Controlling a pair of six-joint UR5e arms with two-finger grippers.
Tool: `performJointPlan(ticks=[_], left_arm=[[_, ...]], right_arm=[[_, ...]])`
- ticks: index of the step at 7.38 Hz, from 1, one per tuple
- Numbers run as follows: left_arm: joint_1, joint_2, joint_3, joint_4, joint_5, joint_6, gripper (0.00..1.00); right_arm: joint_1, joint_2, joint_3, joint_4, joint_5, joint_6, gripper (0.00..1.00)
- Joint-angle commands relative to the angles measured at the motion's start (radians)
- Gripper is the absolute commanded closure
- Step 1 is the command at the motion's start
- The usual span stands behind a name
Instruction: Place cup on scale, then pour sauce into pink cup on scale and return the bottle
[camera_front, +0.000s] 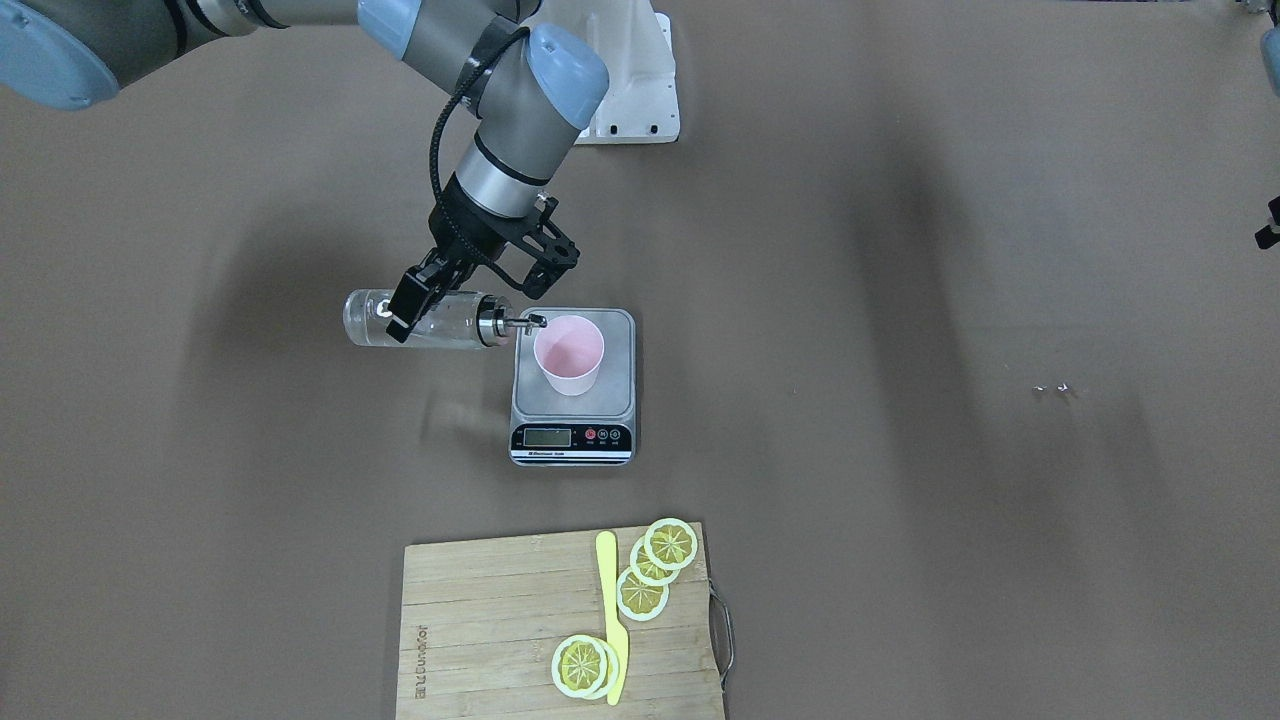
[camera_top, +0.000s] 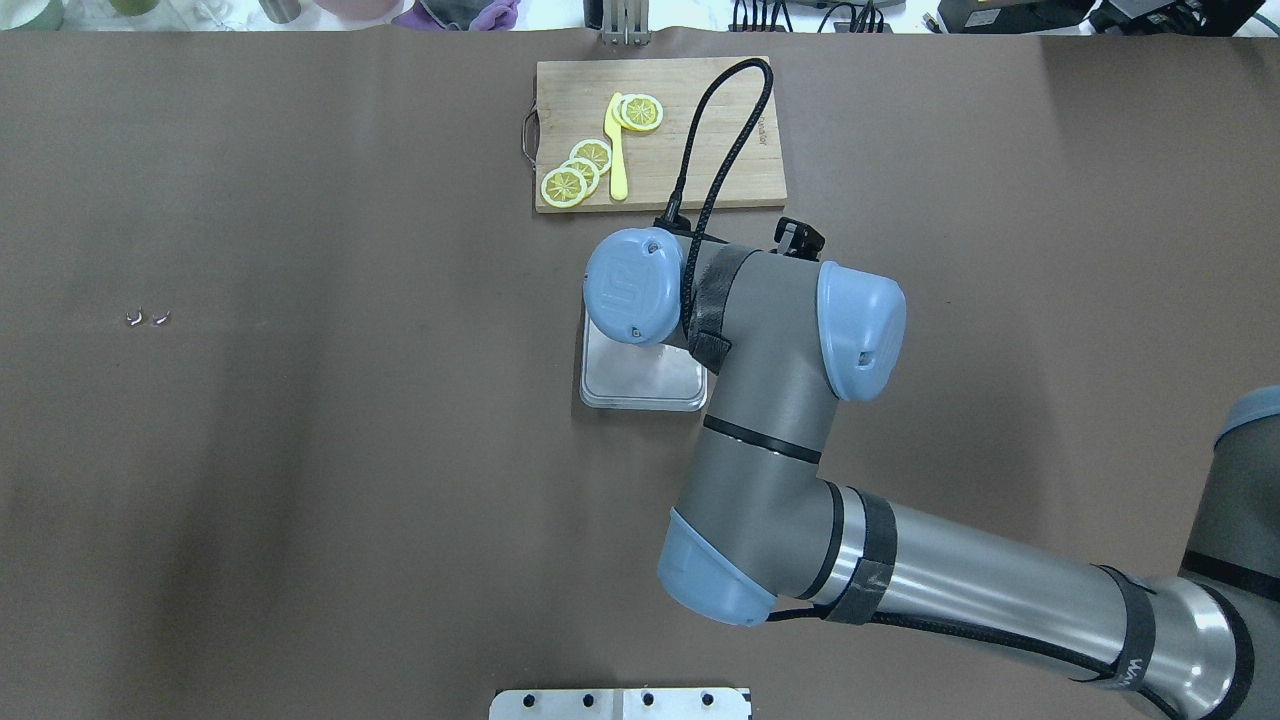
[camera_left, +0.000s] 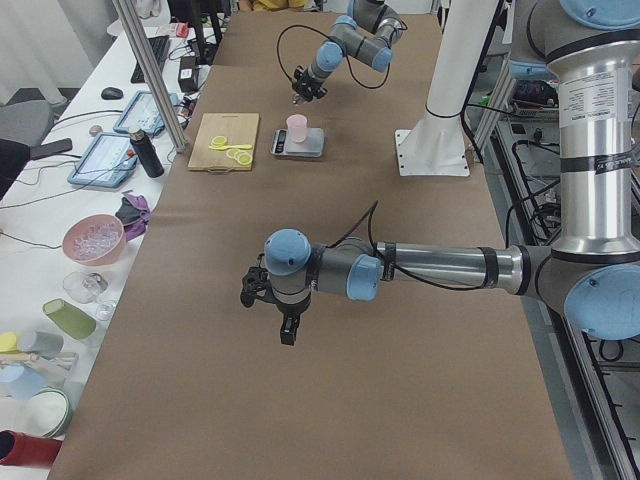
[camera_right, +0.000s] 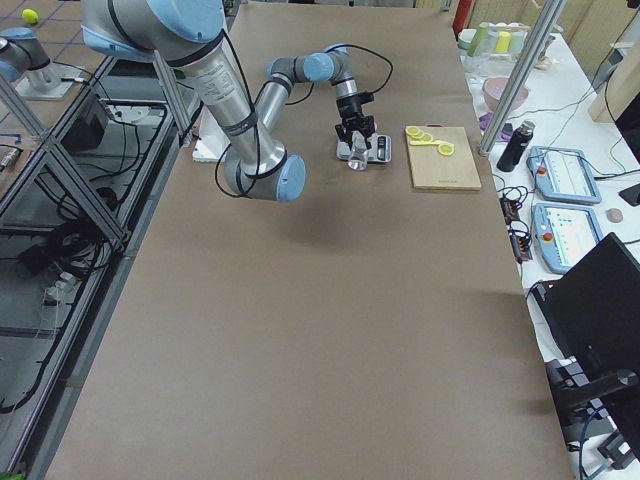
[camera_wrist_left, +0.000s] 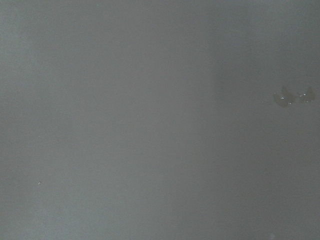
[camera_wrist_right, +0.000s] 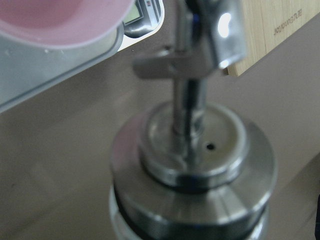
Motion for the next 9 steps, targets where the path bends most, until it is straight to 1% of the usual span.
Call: performJointPlan(ticks=[1, 9], left_arm=[[0.000, 0.000, -0.003, 0.000, 0.000, -0.001, 0.02], [0.002, 0.000, 0.000, 0.000, 0.000, -0.002, 0.02]], right_arm=[[-0.010, 0.018, -0.016, -0.032, -0.021, 0.014, 0.48], [-0.036, 0.040, -0.017, -0.207, -0.113, 0.094, 0.48]])
